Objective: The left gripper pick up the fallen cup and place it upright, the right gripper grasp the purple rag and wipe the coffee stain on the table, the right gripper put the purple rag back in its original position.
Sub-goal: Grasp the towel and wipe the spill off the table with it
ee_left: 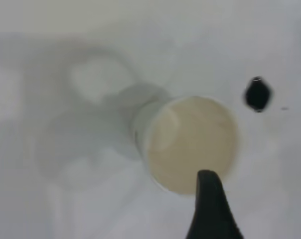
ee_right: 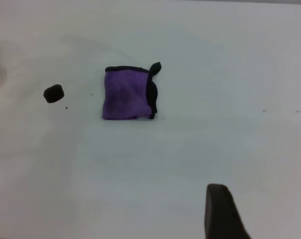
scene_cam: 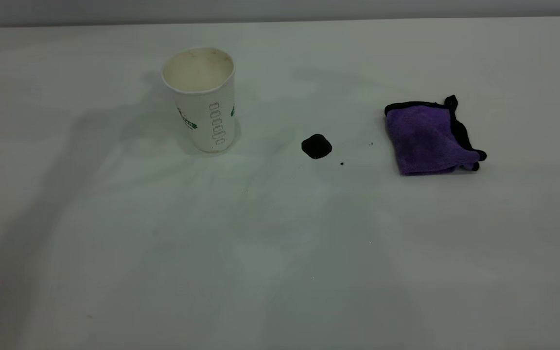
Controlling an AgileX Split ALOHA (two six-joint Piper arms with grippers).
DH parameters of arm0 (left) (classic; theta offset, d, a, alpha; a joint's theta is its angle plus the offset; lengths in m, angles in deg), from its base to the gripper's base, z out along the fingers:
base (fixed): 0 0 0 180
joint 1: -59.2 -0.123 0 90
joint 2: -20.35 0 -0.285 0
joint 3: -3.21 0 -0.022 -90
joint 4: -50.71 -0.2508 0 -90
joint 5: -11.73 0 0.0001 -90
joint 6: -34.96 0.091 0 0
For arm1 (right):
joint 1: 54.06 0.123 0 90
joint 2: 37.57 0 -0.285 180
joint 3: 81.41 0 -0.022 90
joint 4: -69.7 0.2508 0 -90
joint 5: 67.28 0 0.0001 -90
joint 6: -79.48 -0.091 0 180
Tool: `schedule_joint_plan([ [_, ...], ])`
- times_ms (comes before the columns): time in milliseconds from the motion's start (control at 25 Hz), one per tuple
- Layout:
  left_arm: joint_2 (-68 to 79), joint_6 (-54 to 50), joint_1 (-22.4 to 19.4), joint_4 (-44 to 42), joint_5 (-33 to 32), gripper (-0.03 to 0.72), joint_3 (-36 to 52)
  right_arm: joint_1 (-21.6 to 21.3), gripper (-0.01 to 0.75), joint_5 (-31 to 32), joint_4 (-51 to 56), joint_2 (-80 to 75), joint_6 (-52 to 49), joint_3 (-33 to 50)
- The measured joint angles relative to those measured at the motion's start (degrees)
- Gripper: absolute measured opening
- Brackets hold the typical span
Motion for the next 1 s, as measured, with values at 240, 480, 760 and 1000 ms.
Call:
schedule_joint_plan([
  [240,-14.40,-3.70,0.00,-2.09,-9.88,0.519,-0.64,0.00,0.440,0.00,0.00,0.00,0.00,0.00],
  [480,-26.16,-7.62,0.00,-8.10,-10.77,0.519,-0.31,0.00,0.440,0.00,0.00,0.00,0.00,0.00],
  [760,-41.23,-9.23,0.00,-9.38,-10.77,0.519,17.34,0.00,0.440,0.00,0.00,0.00,0.00,0.00],
  [1000,-55.66,-8.68,0.00,-11.91,-10.77,0.519,41.24,0.00,0.440,0.00,0.00,0.00,0.00,0.00],
])
